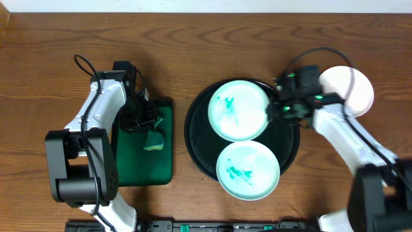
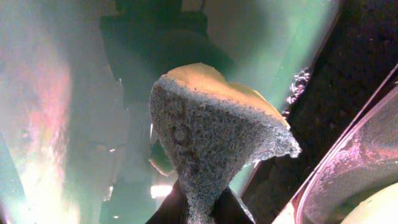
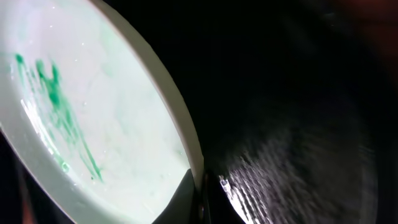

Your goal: Clean dirty plates on tray and stack at the side

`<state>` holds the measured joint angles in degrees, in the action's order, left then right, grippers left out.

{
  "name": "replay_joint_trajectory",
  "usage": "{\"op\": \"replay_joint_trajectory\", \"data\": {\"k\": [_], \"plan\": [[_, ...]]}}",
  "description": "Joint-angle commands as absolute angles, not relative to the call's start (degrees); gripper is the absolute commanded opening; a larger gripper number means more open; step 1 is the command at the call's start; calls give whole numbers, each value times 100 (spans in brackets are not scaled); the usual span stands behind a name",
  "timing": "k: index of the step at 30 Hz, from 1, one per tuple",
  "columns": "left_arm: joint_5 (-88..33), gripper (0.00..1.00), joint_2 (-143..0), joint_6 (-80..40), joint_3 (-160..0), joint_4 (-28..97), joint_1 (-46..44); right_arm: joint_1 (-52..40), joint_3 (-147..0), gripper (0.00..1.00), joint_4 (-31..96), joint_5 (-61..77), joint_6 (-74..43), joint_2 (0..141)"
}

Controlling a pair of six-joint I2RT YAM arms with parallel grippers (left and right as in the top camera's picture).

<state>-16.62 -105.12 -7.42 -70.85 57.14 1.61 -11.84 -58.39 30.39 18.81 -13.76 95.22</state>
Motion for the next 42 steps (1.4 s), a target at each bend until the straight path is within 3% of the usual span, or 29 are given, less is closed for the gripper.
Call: {"op": "replay_joint_trajectory", "data": {"k": [1, 13, 20, 42], "plan": [[-1741, 7, -10383, -666, -7098, 5752, 169, -1356, -5898, 2, 2724, 1739, -1935, 10191], [-1669, 7, -10383, -666, -7098, 5009, 169, -1328, -5900, 1, 2421, 1970, -1815, 10663], [-574, 7, -10383, -663, -7098, 4960, 169, -1339, -5900, 2, 2602, 2128, -1616, 10663], [-534, 7, -10147, -779, -6737, 4915, 121, -1339, -5900, 1, 2832, 2152, -1490, 10663]]}}
